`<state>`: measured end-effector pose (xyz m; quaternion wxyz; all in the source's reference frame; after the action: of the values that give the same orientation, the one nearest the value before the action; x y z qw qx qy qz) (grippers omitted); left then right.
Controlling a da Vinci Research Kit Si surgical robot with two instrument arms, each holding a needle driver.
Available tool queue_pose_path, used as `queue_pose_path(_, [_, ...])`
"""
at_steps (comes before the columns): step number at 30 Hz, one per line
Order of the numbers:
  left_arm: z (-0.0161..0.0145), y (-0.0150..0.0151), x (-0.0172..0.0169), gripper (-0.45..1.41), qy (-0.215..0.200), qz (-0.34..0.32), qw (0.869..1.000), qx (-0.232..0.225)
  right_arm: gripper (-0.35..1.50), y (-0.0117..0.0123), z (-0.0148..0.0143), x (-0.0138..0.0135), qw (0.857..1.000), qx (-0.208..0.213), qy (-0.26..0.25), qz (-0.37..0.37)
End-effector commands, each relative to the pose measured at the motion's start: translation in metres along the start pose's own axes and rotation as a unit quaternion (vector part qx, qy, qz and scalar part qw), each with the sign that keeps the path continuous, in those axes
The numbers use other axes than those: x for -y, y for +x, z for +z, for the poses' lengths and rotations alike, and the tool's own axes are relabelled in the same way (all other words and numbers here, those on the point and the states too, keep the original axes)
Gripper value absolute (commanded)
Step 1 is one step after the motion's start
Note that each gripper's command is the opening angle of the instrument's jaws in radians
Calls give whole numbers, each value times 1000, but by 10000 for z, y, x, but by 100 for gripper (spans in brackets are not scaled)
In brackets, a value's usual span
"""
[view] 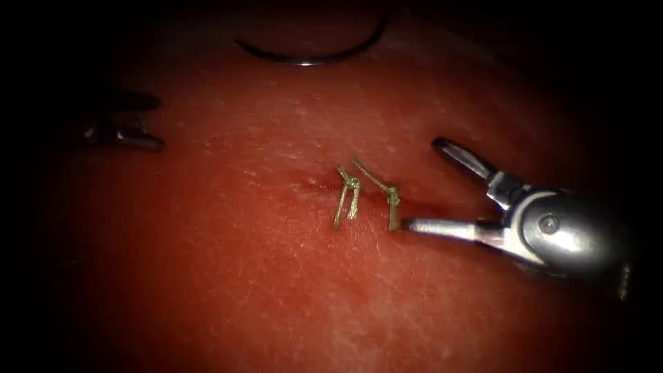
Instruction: Wound Closure
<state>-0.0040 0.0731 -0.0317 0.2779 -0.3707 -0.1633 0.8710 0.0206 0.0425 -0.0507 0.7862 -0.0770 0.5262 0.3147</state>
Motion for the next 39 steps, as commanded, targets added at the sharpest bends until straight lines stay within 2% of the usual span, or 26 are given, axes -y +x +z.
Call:
queue_pose_path(1, [9,-4,2,76,-7,3,1000,6,147,-5,8,4,1000,-1,1,0])
queue_pose_path(6, [-4,-21,2,78,-29,8,997,68,147,-5,7,4,1000,-1,1,3])
queue_pose_path(7, [-15,-26,3,78,-39,9,995,88,147,-6,7,4,1000,-3,1,3])
queue_pose_path(8, [-15,-26,3,78,-39,9,995,88,147,-6,7,4,1000,-3,1,3])
queue_pose_path(12, [-55,-39,10,78,-35,0,990,137,147,-6,6,2,1000,-2,2,2])
queue_pose_path(15, [-79,-30,16,77,-29,-1,990,137,147,-7,6,1,1000,-1,3,2])
queue_pose_path(16, [-94,-19,18,75,-22,-3,990,136,147,-8,5,0,1000,1,3,1])
queue_pose_path(20, [-120,4,15,72,-13,-11,990,138,147,-9,5,-2,1000,1,4,1])
queue_pose_path(22, [-129,27,4,69,-19,-19,994,111,147,-8,5,-3,1000,3,7,1])
queue_pose_path(26, [-121,57,-16,67,-33,-17,998,51,145,-7,4,-3,1000,17,25,-1])
queue_pose_path(27, [-110,69,-29,66,-46,-17,998,29,138,-6,2,-2,999,25,44,-2])
queue_pose_path(32, [-79,85,-61,66,-63,4,998,-25,122,1,-3,-6,996,45,71,-11])
queue_pose_path(33, [-68,87,-77,65,-66,23,995,-67,120,6,-4,-9,996,47,73,-12])
queue_pose_path(36, [-52,99,-92,62,-51,52,990,-118,120,14,-7,-10,995,59,78,-13])
queue_pose_path(39, [-33,111,-100,62,-48,61,987,-140,120,19,-10,-8,994,73,84,-16])
